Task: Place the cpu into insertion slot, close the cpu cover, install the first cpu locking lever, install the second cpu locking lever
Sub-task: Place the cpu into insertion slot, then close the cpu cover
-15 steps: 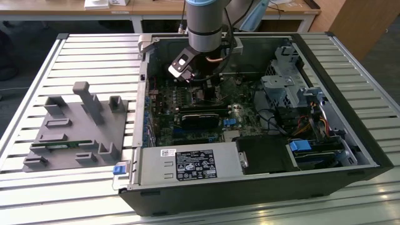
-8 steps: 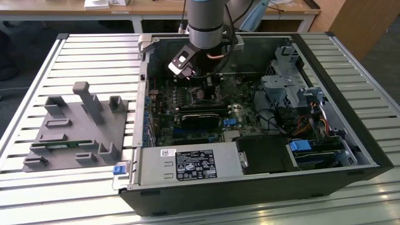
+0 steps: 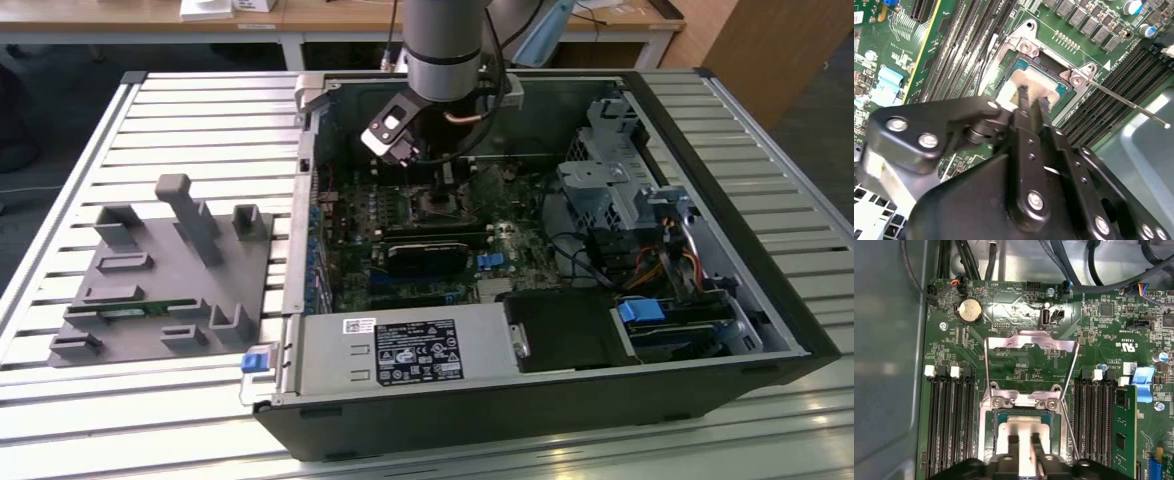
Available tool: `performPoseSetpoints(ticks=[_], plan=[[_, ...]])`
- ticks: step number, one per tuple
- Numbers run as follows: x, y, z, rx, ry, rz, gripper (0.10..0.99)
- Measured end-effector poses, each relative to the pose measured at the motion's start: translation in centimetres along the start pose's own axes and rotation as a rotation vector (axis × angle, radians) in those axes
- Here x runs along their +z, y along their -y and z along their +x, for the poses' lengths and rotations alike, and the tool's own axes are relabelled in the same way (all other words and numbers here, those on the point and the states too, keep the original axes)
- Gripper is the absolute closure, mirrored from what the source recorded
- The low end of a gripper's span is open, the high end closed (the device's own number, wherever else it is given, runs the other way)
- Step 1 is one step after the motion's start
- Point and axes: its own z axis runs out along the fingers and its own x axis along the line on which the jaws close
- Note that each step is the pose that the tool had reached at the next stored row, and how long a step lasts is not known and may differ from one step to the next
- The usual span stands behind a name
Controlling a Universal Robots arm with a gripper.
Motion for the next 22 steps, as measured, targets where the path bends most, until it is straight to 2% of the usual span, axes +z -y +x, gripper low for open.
performPoseSetpoints(ticks=[1, 3, 4, 22], plan=[[-0.07, -0.01, 0.00, 0.000, 0.0001, 0.002, 0.902], [-0.18, -0.02, 0.00, 0.000, 0.0000, 0.004, 0.902], [-0.24, -0.02, 0.00, 0.000, -0.0001, 0.004, 0.965], [-1.45, -0.09, -0.01, 0.000, -0.0002, 0.006, 0.965]])
